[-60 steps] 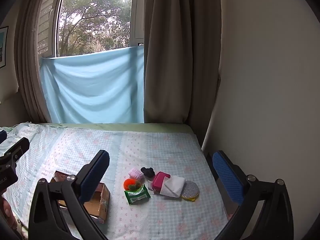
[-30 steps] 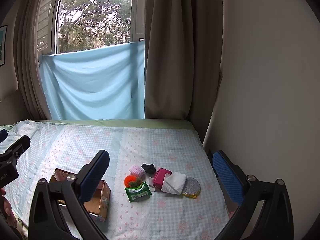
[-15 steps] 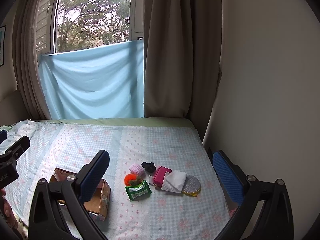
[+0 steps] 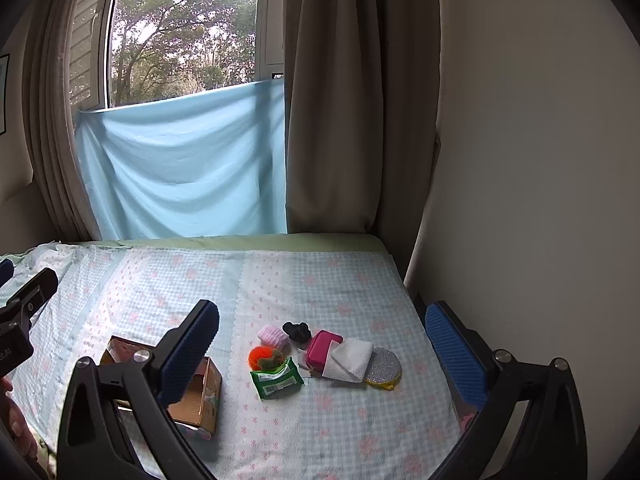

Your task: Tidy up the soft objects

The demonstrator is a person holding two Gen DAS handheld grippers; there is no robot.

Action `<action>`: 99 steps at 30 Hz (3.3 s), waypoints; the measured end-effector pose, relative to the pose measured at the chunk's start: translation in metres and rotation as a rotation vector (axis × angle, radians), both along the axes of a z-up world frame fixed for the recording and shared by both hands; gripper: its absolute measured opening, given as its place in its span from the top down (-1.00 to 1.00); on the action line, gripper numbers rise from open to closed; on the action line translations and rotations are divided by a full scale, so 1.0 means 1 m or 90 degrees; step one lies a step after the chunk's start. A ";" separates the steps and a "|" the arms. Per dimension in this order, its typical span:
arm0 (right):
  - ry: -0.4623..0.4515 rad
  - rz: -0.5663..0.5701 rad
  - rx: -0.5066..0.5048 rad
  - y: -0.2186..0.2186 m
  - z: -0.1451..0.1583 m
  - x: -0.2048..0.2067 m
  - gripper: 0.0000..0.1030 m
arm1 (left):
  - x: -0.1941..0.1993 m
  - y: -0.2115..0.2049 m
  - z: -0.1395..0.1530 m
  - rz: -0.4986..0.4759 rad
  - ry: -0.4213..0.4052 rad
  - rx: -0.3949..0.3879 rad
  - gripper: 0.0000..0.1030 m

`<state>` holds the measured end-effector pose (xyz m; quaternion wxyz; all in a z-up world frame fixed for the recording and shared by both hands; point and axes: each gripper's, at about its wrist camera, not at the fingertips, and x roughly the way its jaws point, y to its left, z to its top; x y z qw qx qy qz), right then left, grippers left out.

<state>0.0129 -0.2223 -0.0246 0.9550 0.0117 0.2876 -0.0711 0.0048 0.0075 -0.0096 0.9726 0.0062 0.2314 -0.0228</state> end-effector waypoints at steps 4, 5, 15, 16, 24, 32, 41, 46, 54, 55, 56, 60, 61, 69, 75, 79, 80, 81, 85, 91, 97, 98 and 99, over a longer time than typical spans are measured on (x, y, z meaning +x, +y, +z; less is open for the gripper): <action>-0.001 0.000 0.001 0.000 0.000 0.000 -1.00 | -0.001 -0.002 0.001 0.009 -0.007 0.020 -0.99; -0.001 0.000 0.001 0.000 0.000 -0.001 -1.00 | -0.002 -0.002 0.001 0.009 -0.009 0.020 -0.99; 0.000 0.000 0.001 0.000 -0.001 -0.002 -1.00 | -0.004 -0.006 0.004 0.007 -0.013 0.033 -0.99; 0.000 -0.001 0.001 0.001 -0.001 -0.002 -1.00 | -0.003 -0.007 0.003 0.004 -0.008 0.035 -0.99; 0.002 0.000 0.002 0.000 -0.001 -0.001 -1.00 | 0.000 -0.005 -0.002 -0.007 0.029 -0.001 -0.99; 0.003 -0.001 0.002 0.000 -0.001 -0.001 -1.00 | 0.002 -0.004 -0.002 -0.009 0.025 0.004 -0.99; 0.017 -0.005 0.015 -0.001 -0.007 0.004 -1.00 | 0.008 -0.009 -0.005 -0.021 0.034 0.014 -0.99; 0.051 -0.014 0.021 -0.012 -0.015 0.014 -1.00 | 0.021 -0.020 -0.013 -0.047 0.058 0.030 -0.99; 0.153 -0.051 0.045 -0.059 -0.077 0.056 -1.00 | 0.066 -0.076 -0.068 -0.128 0.138 0.084 -0.99; 0.167 -0.053 0.056 -0.066 -0.089 0.063 -1.00 | 0.072 -0.084 -0.080 -0.140 0.153 0.092 -0.99; 0.181 -0.055 0.071 -0.074 -0.102 0.070 -1.00 | 0.079 -0.094 -0.093 -0.154 0.169 0.101 -0.99; 0.246 -0.063 0.123 -0.104 -0.158 0.102 -1.00 | 0.103 -0.134 -0.151 -0.215 0.226 0.159 -0.99; 0.260 -0.065 0.133 -0.109 -0.171 0.109 -1.00 | 0.109 -0.144 -0.167 -0.227 0.236 0.180 -0.99; 0.325 -0.092 0.208 -0.145 -0.270 0.166 -1.00 | 0.154 -0.207 -0.296 -0.324 0.315 0.334 -0.98; 0.354 -0.108 0.243 -0.158 -0.339 0.195 -0.83 | 0.182 -0.234 -0.381 -0.378 0.344 0.420 -0.63; 0.369 -0.110 0.260 -0.160 -0.375 0.208 -0.68 | 0.195 -0.240 -0.422 -0.394 0.372 0.442 -0.45; 0.372 -0.108 0.261 -0.159 -0.382 0.210 -0.67 | 0.197 -0.241 -0.430 -0.395 0.378 0.449 -0.42; 0.374 -0.107 0.261 -0.158 -0.388 0.212 -0.66 | 0.198 -0.240 -0.437 -0.396 0.383 0.456 -0.41; 0.382 -0.097 0.261 -0.153 -0.409 0.220 -0.41 | 0.201 -0.236 -0.459 -0.398 0.398 0.469 -0.26; 0.380 -0.099 0.233 -0.146 -0.418 0.226 0.22 | 0.197 -0.239 -0.472 -0.411 0.383 0.496 0.03; 0.367 -0.098 0.217 -0.146 -0.415 0.223 0.66 | 0.195 -0.246 -0.473 -0.418 0.361 0.520 0.23; 0.366 -0.098 0.218 -0.146 -0.415 0.223 0.68 | 0.195 -0.246 -0.473 -0.418 0.362 0.516 0.28; 0.366 -0.097 0.220 -0.146 -0.415 0.223 0.72 | 0.196 -0.245 -0.473 -0.419 0.363 0.512 0.31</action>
